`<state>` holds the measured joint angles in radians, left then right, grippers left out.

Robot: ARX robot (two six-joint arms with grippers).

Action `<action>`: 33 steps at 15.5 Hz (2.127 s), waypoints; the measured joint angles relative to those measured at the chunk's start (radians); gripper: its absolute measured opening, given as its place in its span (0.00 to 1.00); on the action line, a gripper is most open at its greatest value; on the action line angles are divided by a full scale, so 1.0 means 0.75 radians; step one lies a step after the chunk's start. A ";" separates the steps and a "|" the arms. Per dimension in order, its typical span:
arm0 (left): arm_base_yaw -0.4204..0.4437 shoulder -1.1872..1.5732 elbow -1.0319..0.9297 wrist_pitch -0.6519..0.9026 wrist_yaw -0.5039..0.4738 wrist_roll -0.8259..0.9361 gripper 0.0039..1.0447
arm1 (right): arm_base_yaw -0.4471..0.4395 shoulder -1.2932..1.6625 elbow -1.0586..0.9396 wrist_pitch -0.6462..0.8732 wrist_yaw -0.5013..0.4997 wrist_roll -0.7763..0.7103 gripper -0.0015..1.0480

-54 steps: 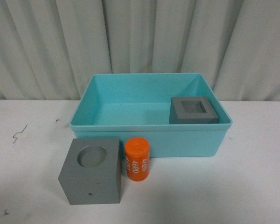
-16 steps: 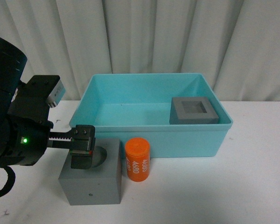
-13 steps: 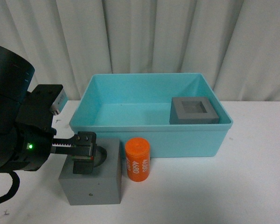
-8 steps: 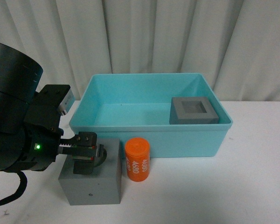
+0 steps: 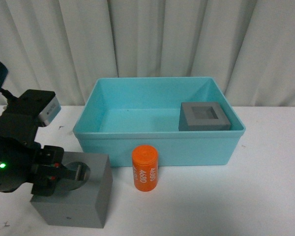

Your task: Place gray and orange parts in blue box

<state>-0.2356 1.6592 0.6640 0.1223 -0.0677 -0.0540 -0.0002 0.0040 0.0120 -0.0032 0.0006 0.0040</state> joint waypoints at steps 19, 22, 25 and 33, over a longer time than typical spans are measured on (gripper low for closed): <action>-0.197 0.375 1.002 -0.366 -0.170 -0.035 0.20 | 0.000 0.000 0.000 0.000 0.000 0.000 0.94; -0.150 0.375 0.900 -0.327 -0.180 -0.038 0.19 | 0.000 0.000 0.000 0.000 0.000 0.000 0.94; -0.124 0.380 0.861 -0.301 -0.193 -0.036 0.19 | 0.000 0.000 0.000 0.000 0.001 0.000 0.94; -0.101 0.411 0.856 -0.321 -0.190 -0.041 0.60 | 0.000 0.000 0.000 0.000 0.000 0.000 0.94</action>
<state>-0.3111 1.9678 1.3056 -0.1188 -0.2104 -0.0845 -0.0002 0.0040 0.0120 -0.0032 0.0006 0.0040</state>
